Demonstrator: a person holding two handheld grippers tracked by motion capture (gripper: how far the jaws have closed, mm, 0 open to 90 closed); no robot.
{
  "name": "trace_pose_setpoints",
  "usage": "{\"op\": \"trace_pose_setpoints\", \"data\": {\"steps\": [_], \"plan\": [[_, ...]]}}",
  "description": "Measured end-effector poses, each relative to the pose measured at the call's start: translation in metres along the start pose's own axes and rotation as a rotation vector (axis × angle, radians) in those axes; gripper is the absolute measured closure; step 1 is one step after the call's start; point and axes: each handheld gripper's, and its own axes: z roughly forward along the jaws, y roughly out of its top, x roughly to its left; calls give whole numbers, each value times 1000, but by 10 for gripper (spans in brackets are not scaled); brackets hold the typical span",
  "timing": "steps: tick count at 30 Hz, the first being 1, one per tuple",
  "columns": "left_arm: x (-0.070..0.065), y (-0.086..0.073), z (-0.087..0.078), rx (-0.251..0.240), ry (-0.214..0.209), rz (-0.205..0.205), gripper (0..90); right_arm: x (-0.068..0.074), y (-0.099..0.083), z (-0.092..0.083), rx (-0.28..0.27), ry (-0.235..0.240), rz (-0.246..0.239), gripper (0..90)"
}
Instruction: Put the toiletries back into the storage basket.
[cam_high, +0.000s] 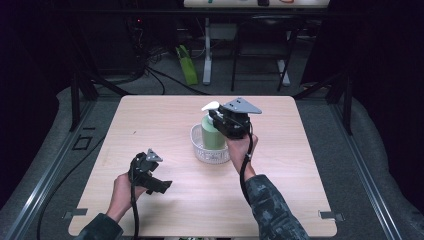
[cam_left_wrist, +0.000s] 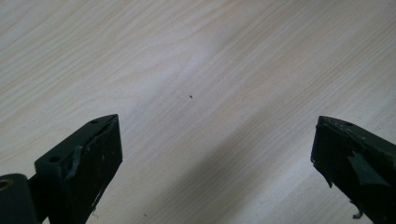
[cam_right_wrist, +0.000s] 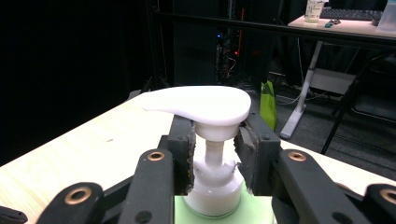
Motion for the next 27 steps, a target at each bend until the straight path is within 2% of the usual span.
{"op": "trace_pose_setpoints", "data": {"steps": [13,27], "plan": [[2,-1,-1,-1,4,-4,20,3,-4,-7,-9,9,-20,679],[-1,0,1,8,4,2,20,1,-5,-15,-20,19,-9,648]]}}
